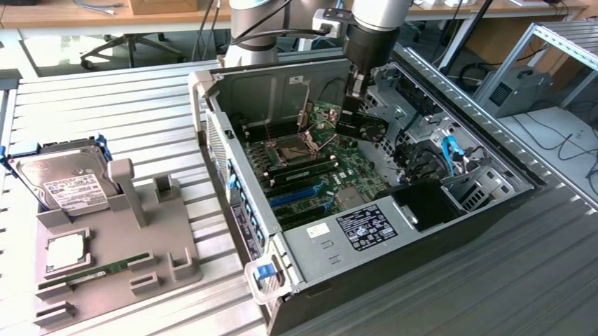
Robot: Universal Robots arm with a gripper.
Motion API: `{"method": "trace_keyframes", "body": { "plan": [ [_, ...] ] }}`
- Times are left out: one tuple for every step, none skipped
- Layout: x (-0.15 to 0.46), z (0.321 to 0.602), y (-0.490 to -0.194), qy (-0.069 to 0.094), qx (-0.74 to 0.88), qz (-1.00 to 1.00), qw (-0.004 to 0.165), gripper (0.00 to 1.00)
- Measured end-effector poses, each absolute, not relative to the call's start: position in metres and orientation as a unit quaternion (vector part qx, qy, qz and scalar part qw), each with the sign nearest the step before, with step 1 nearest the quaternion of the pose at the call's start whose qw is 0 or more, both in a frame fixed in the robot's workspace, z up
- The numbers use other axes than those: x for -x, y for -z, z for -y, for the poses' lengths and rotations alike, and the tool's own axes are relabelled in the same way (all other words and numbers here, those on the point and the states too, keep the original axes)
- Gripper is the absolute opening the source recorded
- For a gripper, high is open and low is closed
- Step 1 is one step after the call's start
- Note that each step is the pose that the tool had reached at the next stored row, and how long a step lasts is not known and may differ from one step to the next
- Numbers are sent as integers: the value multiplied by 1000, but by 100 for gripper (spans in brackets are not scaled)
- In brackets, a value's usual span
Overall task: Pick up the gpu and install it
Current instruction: 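Insert the gpu into the slot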
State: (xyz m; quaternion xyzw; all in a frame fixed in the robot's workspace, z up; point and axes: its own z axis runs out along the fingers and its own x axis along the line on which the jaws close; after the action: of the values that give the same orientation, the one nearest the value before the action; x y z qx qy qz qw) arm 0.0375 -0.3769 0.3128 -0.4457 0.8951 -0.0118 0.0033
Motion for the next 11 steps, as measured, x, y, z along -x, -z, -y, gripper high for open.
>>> {"method": "trace_keyframes", "body": {
  "plan": [
    [-37,377,-313,12,451,-892,3,27],
    [-37,377,-313,12,455,-891,3,27],
    [-37,377,-313,12,458,-889,4,27],
    [-37,377,-313,12,461,-887,4,27],
    [-37,377,-313,12,464,-886,4,27],
    [-37,377,-313,12,466,-885,4,27],
    [-37,377,-313,12,468,-884,4,27],
    [-37,377,-313,12,470,-882,4,27],
    [-38,377,-313,12,474,-880,4,27],
    [-38,377,-313,12,479,-878,4,27],
    [-38,377,-313,12,484,-875,4,27]
  ]
}}
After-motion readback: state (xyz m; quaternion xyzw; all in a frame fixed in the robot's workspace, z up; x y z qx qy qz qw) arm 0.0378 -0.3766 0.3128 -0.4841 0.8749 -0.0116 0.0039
